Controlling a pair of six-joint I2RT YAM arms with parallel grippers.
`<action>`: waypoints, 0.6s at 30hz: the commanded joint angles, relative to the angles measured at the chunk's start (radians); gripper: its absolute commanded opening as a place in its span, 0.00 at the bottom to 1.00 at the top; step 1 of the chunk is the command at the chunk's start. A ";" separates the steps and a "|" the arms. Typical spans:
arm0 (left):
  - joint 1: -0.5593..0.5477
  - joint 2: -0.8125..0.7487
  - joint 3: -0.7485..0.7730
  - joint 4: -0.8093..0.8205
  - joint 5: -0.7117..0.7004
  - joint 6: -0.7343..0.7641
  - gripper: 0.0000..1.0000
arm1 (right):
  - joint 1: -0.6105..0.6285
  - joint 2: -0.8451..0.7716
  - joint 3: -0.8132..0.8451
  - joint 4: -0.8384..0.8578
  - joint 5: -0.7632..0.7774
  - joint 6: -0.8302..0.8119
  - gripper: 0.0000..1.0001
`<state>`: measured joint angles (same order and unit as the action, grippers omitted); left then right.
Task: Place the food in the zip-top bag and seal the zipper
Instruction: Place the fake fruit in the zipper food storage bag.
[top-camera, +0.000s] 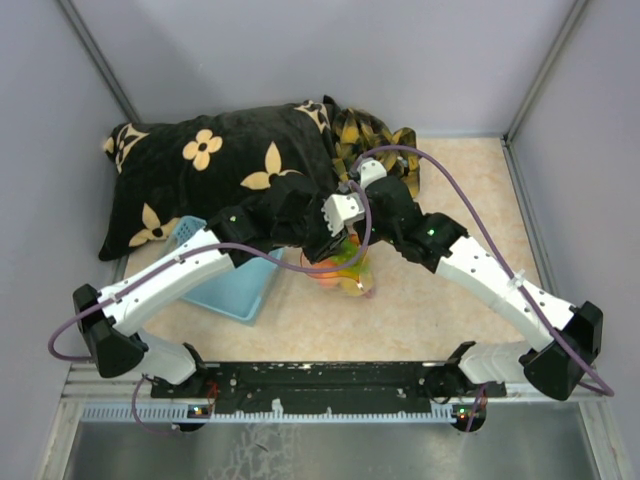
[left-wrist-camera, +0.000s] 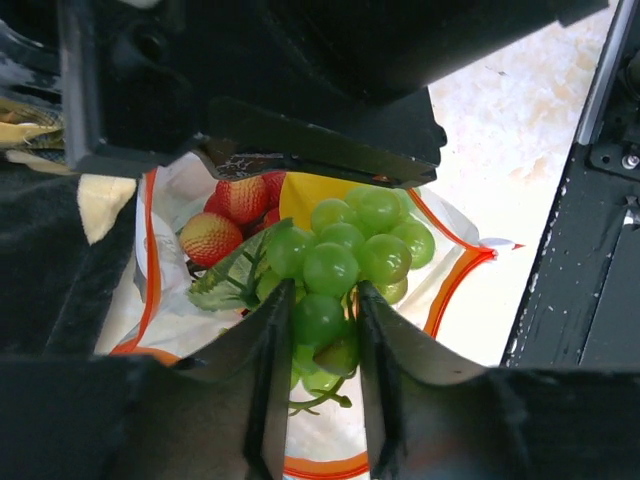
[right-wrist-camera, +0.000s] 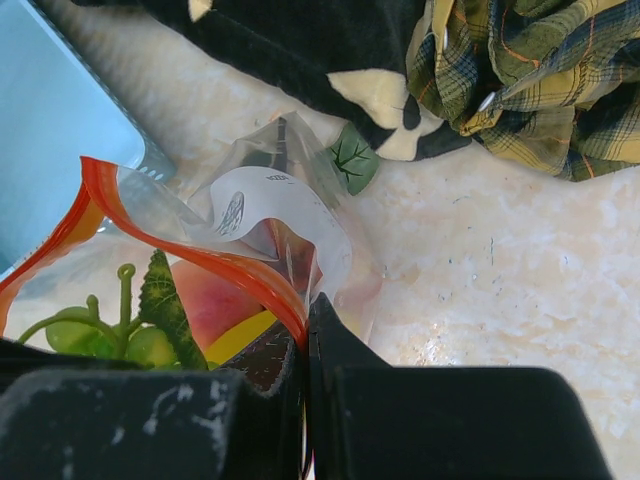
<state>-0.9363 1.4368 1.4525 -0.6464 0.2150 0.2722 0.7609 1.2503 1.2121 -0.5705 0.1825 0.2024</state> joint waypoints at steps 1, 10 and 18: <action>-0.004 -0.013 -0.004 0.076 -0.053 0.036 0.42 | -0.008 -0.038 0.044 0.029 0.016 0.000 0.00; -0.005 -0.079 -0.070 0.148 -0.260 -0.022 0.72 | -0.008 -0.034 0.043 0.034 0.013 0.000 0.00; -0.004 -0.119 -0.058 0.015 -0.444 -0.214 0.76 | -0.007 -0.029 0.044 0.040 0.009 0.000 0.00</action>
<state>-0.9363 1.3556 1.3869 -0.5606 -0.1081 0.1883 0.7609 1.2503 1.2121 -0.5701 0.1822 0.2024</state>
